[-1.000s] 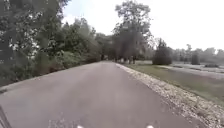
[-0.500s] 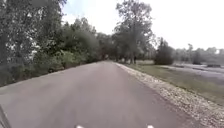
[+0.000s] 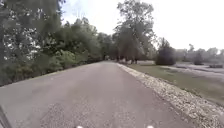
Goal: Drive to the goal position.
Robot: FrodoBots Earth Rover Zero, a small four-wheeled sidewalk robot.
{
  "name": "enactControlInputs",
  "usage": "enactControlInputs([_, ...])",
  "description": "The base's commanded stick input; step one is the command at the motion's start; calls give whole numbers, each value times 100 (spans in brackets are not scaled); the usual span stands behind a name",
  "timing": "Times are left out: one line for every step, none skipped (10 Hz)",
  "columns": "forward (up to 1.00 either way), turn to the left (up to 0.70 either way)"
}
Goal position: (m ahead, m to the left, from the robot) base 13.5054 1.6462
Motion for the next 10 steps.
enactControlInputs([70, 0])
enactControlInputs([70, 0])
enactControlInputs([70, 0])
enactControlInputs([70, 0])
enactControlInputs([70, 0])
enactControlInputs([70, 0])
enactControlInputs([70, 0])
enactControlInputs([70, 0])
enactControlInputs([70, 0])
enactControlInputs([70, 18])
